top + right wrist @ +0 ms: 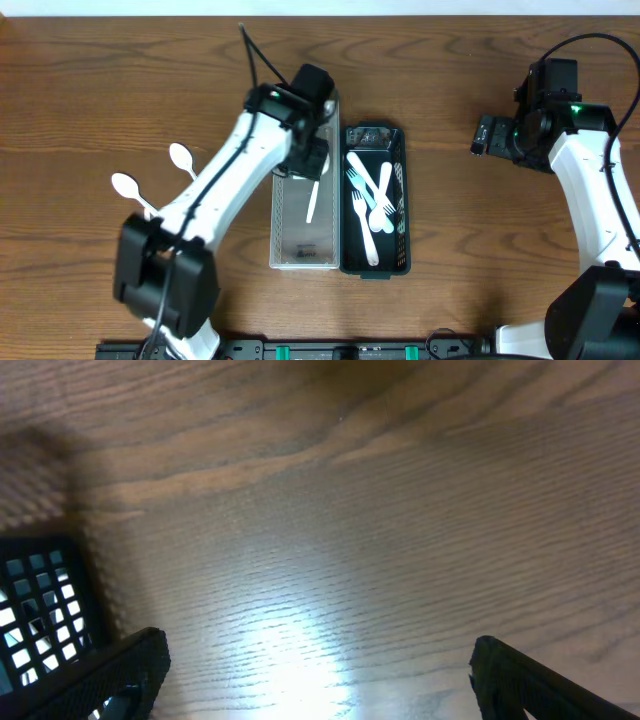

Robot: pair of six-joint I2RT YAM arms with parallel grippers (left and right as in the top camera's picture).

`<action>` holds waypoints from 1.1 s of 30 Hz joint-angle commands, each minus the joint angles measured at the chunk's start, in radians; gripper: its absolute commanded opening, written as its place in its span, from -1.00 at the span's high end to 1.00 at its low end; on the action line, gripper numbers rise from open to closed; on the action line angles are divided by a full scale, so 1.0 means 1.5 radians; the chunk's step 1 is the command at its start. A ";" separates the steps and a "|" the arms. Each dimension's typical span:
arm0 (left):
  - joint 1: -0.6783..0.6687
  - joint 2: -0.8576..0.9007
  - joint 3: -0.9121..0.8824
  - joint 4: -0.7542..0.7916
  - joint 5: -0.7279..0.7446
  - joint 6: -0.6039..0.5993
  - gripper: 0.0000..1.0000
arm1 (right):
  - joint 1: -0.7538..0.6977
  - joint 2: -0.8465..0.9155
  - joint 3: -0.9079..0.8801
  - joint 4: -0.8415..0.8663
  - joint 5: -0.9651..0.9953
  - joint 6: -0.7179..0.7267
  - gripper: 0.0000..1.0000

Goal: Pack container
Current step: 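Lift the held spoon toward the clear basket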

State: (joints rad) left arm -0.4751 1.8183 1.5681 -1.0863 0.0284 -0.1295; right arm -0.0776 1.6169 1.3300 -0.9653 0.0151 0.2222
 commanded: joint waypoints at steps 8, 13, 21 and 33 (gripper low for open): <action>0.260 -0.148 0.033 -0.005 -0.080 -0.087 -0.82 | -0.002 0.005 -0.003 0.000 -0.003 -0.012 -0.98; 0.375 -0.089 0.020 0.002 -0.002 -0.092 -0.94 | -0.002 0.005 -0.003 0.000 -0.003 -0.012 -0.98; 0.428 0.079 0.016 0.006 0.021 -0.089 -0.97 | -0.002 0.005 -0.003 -0.002 -0.003 -0.012 -0.99; 0.426 0.209 0.016 0.015 0.064 -0.084 -0.96 | -0.002 0.005 -0.003 -0.004 -0.003 -0.012 -0.98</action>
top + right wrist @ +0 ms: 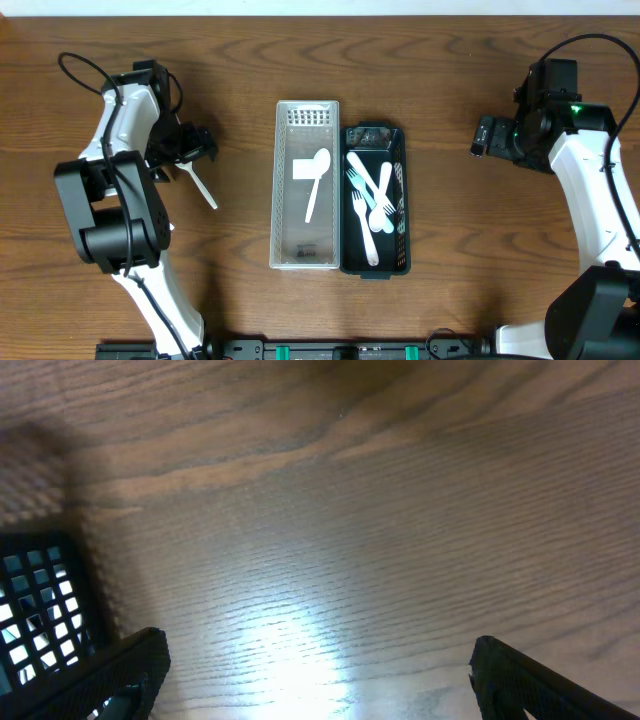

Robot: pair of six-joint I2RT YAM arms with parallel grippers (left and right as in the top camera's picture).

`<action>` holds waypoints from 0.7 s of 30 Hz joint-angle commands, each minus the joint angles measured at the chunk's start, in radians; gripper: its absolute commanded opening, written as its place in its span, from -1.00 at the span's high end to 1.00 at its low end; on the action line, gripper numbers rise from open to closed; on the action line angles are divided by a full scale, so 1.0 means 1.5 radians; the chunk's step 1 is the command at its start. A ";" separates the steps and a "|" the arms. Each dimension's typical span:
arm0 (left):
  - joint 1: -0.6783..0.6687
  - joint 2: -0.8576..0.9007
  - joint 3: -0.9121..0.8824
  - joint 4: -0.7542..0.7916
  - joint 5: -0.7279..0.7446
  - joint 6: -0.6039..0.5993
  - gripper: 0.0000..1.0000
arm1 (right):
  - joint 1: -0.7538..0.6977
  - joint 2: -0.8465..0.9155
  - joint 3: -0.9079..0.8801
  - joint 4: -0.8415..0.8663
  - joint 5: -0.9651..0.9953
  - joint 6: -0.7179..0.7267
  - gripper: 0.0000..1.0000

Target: Pack container

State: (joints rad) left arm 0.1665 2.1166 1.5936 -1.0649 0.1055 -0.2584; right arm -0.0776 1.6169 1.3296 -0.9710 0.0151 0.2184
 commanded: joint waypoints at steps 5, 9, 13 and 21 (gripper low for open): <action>-0.002 0.019 -0.008 0.011 0.012 0.002 -0.97 | -0.002 0.005 -0.003 -0.001 -0.003 -0.010 -0.98; -0.002 0.020 -0.025 0.026 0.012 0.001 -0.97 | -0.002 0.005 -0.003 -0.001 -0.003 -0.010 -0.98; -0.002 0.023 -0.037 0.034 0.012 0.001 -0.97 | -0.002 0.005 -0.003 -0.001 -0.003 -0.010 -0.99; -0.002 0.024 -0.073 0.066 0.012 0.001 -0.97 | -0.002 0.005 -0.003 -0.001 -0.003 -0.010 -0.98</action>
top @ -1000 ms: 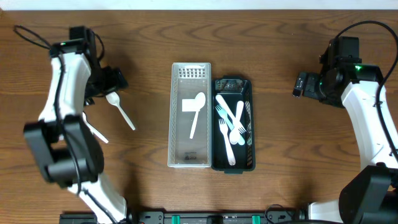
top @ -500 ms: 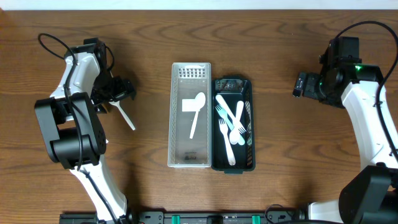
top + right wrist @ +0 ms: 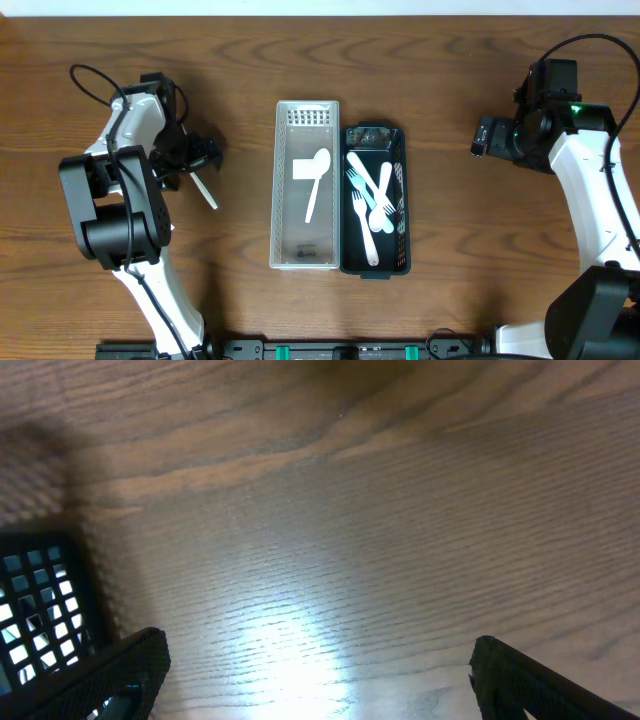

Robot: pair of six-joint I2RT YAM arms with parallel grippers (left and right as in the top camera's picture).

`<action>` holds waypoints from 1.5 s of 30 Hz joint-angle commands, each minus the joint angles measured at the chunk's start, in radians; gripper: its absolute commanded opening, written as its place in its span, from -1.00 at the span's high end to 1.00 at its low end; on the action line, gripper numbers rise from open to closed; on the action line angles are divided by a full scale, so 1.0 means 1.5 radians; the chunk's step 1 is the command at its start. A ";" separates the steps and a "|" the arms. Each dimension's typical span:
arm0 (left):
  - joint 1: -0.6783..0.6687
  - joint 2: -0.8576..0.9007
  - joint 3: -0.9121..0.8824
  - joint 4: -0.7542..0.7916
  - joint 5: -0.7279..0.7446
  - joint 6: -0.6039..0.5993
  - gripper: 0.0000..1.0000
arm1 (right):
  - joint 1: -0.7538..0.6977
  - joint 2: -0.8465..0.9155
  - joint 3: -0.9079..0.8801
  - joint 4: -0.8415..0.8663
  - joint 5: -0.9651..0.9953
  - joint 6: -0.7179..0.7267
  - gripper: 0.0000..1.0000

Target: Pack container

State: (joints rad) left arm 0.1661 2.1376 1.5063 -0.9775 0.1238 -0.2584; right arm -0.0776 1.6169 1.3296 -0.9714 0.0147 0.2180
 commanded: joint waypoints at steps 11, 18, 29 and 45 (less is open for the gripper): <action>-0.001 0.010 -0.023 0.012 0.000 0.001 -0.62 | -0.002 0.005 -0.003 -0.001 -0.003 -0.010 -0.98; -0.001 0.010 -0.023 0.012 0.000 0.001 0.21 | -0.002 0.005 -0.003 -0.001 -0.003 -0.010 -0.99; -0.001 0.010 -0.022 0.012 0.000 0.001 0.83 | -0.002 0.005 -0.003 0.000 -0.003 -0.010 -0.99; -0.079 -0.182 0.057 -0.099 -0.002 0.018 0.88 | -0.002 0.005 -0.003 0.005 -0.003 -0.010 -0.98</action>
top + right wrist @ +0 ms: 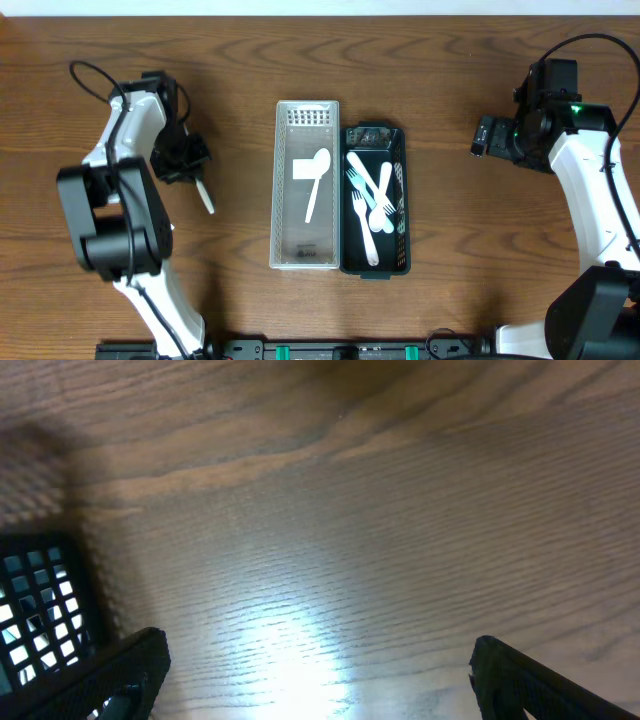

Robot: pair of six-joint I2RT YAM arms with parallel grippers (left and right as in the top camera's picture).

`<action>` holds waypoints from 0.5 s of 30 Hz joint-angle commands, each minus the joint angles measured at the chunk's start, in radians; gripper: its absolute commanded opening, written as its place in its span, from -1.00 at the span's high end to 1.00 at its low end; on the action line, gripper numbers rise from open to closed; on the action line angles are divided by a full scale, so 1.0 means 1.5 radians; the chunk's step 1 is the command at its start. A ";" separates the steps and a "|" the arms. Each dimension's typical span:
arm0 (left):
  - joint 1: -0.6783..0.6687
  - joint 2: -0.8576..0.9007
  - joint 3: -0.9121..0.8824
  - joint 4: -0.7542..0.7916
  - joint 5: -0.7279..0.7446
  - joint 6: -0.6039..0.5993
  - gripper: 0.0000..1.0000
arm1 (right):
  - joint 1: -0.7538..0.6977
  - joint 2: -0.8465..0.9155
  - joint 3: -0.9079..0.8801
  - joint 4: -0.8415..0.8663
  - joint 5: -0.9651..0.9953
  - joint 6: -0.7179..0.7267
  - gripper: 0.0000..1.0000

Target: Pack container

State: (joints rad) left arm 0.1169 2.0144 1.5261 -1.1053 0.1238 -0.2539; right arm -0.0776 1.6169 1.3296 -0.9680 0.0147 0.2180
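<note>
A clear tray (288, 225) in the middle holds one white spoon (314, 180). Right beside it, a black basket (404, 215) contains several white forks and spoons (372, 205). At the left, my left gripper (184, 160) is down on the bowl end of another white spoon (205, 196), fingers drawn together on it; only the handle shows. My right gripper (486, 135) hovers open over bare wood right of the basket. In the right wrist view the right gripper (320, 682) has nothing between its fingertips (130, 665), and the basket's corner (35, 610) shows at the left.
The wooden table (470, 250) carries nothing else that shows. My left arm (115, 190) lies over the table's left part and hides what is under it. A cable (90, 75) loops near the left arm.
My left gripper, spread open over the spoon's bowl end then, is now drawn together on it. The spoon's handle has barely shifted. The right arm has not moved.
My left gripper was over the clear tray with a spoon while two spoons lay at the left. Then that spoon lay in the tray and the gripper stood open at one of the left spoons. It stayed there, and now it is shut on that spoon.
</note>
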 commanded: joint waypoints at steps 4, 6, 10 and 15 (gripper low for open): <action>-0.157 -0.208 0.043 -0.021 -0.003 0.016 0.88 | -0.002 0.005 -0.003 0.006 -0.003 -0.010 -0.98; -0.216 -0.238 0.043 -0.018 -0.003 0.016 0.88 | -0.002 0.005 -0.003 0.006 -0.003 -0.010 -0.98; -0.333 -0.248 0.039 -0.017 -0.013 0.016 0.88 | -0.002 0.005 -0.003 0.007 -0.003 -0.010 -0.98; -0.420 -0.216 0.003 0.016 -0.048 0.016 0.88 | -0.002 0.005 -0.003 0.004 -0.003 -0.010 -0.98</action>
State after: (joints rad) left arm -0.4770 1.6466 1.5681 -1.0878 0.0978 -0.2359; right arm -0.0776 1.6169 1.3296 -0.9604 0.0147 0.2180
